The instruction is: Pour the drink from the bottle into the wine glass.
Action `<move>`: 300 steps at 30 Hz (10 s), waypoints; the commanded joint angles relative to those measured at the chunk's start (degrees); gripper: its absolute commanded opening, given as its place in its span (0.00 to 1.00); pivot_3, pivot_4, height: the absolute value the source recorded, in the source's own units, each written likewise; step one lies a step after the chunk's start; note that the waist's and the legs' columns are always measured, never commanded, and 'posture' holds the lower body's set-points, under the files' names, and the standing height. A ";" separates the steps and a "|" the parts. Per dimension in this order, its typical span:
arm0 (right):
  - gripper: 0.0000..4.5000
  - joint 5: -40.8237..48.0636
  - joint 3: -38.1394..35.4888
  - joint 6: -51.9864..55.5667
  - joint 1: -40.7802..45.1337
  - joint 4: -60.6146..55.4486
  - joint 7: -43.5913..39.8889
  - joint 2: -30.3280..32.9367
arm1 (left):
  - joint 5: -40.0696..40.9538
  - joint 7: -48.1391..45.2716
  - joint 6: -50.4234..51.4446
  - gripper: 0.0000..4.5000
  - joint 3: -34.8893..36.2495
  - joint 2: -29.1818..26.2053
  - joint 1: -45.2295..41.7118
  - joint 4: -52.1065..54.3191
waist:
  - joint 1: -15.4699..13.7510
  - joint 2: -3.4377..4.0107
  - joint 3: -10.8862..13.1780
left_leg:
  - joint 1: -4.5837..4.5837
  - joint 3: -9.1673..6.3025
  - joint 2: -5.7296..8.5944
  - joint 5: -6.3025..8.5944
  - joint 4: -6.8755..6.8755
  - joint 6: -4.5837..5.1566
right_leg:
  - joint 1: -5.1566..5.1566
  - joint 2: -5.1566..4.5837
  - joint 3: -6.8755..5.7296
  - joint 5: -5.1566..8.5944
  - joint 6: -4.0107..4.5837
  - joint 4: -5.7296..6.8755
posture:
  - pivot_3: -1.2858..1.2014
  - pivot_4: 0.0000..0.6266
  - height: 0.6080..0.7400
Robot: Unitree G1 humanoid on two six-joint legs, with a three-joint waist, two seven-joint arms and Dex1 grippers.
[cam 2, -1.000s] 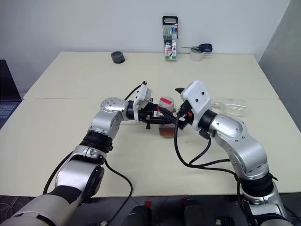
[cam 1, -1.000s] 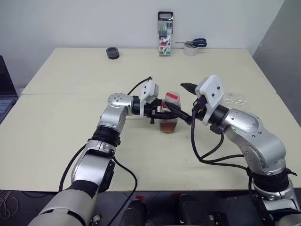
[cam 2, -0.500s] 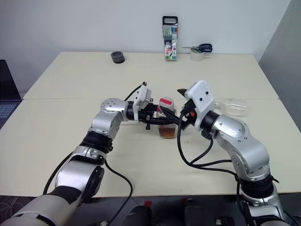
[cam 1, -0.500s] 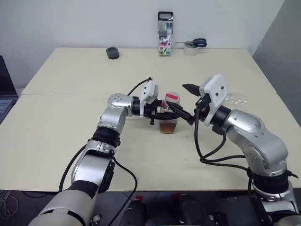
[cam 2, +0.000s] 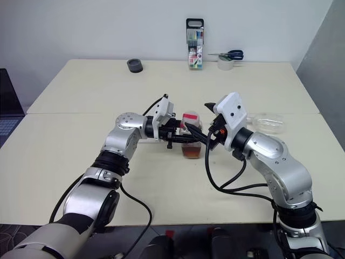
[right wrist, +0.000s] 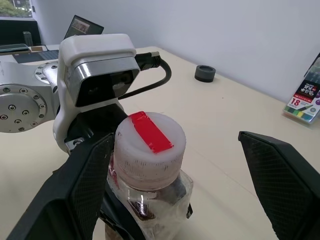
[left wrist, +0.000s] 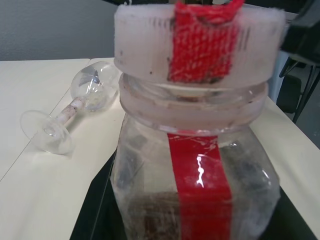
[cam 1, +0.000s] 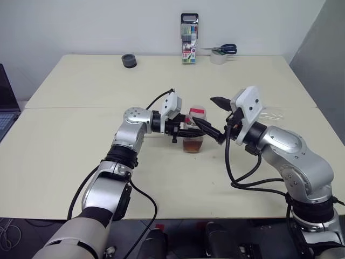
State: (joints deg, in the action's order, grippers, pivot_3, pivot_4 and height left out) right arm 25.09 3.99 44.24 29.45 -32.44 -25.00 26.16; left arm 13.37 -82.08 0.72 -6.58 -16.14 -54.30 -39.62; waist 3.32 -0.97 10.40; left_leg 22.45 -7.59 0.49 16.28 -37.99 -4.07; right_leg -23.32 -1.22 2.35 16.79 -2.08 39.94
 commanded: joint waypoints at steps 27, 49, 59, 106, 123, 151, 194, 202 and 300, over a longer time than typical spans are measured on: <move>0.94 6.46 -2.33 3.10 1.95 -1.81 -0.81 0.48 | 0.62 -0.14 -1.43 0.38 0.44 0.14 -0.70 1.73 | 0.00 0.00 0.00 | 0.00 -0.01 0.00 0.00 0.00 0.01 | 0.00 0.00 -0.01 0.00 0.00 0.00 | 0.52 0.24 1.00; 0.74 3.51 1.15 0.30 5.33 4.08 -3.82 -1.10 | 0.59 0.34 -1.58 0.38 0.38 0.29 -0.08 2.43 | 0.01 0.00 0.00 | 0.00 0.00 -0.01 0.00 -0.01 0.00 | 0.00 0.00 0.00 0.00 0.00 0.00 | 0.52 0.24 1.00; 0.41 0.69 3.00 -1.65 5.40 3.95 -4.72 -0.60 | 0.62 0.30 -1.64 0.38 0.27 0.06 0.53 2.89 | 0.01 0.00 0.00 | 0.00 -0.01 -0.01 0.00 0.00 0.00 | 0.00 0.00 -0.01 0.00 0.00 0.00 | 0.52 0.24 1.00; 0.60 -9.72 -13.42 -13.32 -34.48 8.27 7.11 -2.23 | 2.50 4.52 1.15 0.38 2.53 -2.81 4.58 9.13 | -0.04 0.02 -0.02 | -0.25 0.15 -0.04 0.02 0.04 0.04 | 0.13 0.09 0.17 0.01 -0.01 0.06 | 0.52 0.24 1.00; 1.00 -3.77 -18.81 -11.56 -34.50 -0.44 -10.62 17.17 | 2.35 18.98 4.08 0.38 8.31 -6.41 5.42 10.35 | 0.02 0.02 -0.02 | -0.28 0.15 -0.06 0.02 0.03 0.05 | 0.17 0.09 0.18 0.01 -0.02 0.04 | 0.52 0.24 1.00; 1.00 -9.20 12.12 -10.78 7.51 16.47 -13.15 -3.30 | 0.11 56.54 12.29 0.38 19.49 -9.95 17.49 18.09 | -0.63 -0.06 -0.05 | -0.09 -0.03 -0.02 -0.12 -0.03 -0.21 | 0.03 -0.08 -0.02 -0.01 0.01 0.03 | 0.52 0.24 1.00; 1.00 -4.82 -6.92 -3.73 -26.83 -1.53 -0.18 -5.50 | 4.53 41.22 9.61 0.99 17.39 -18.58 46.93 40.53 | -0.84 -0.07 -0.09 | -0.19 0.00 -0.08 0.01 0.07 0.01 | 0.11 -0.05 0.04 0.00 0.01 0.02 | 0.52 0.24 1.00; 1.00 8.32 -22.85 10.21 -14.80 6.17 22.12 -30.35 | 10.02 23.02 13.46 0.99 9.23 -22.15 38.40 43.89 | -1.26 0.00 -0.08 | -0.47 0.02 -0.16 0.00 0.13 -0.01 | 0.29 0.13 0.03 0.00 0.02 0.08 | 0.52 0.24 1.00; 0.04 -23.73 6.08 -54.86 15.08 77.95 -7.46 -24.19 | 19.20 36.19 32.35 1.00 24.16 -25.81 48.22 64.23 | 0.96 0.14 -0.27 | -1.59 0.29 -0.21 0.01 1.06 0.00 | 1.10 0.05 0.19 0.05 0.15 -0.53 | 0.52 0.24 1.00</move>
State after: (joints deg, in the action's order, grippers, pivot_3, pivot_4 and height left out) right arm 2.52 10.16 -10.06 43.91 44.35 -32.43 1.63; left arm 31.48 -45.72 33.31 15.69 -40.94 -6.22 22.42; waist 4.27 -0.83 10.13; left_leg 20.87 -7.31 0.28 16.29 -36.92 -4.07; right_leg -22.23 -1.17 2.53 16.84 -1.93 39.41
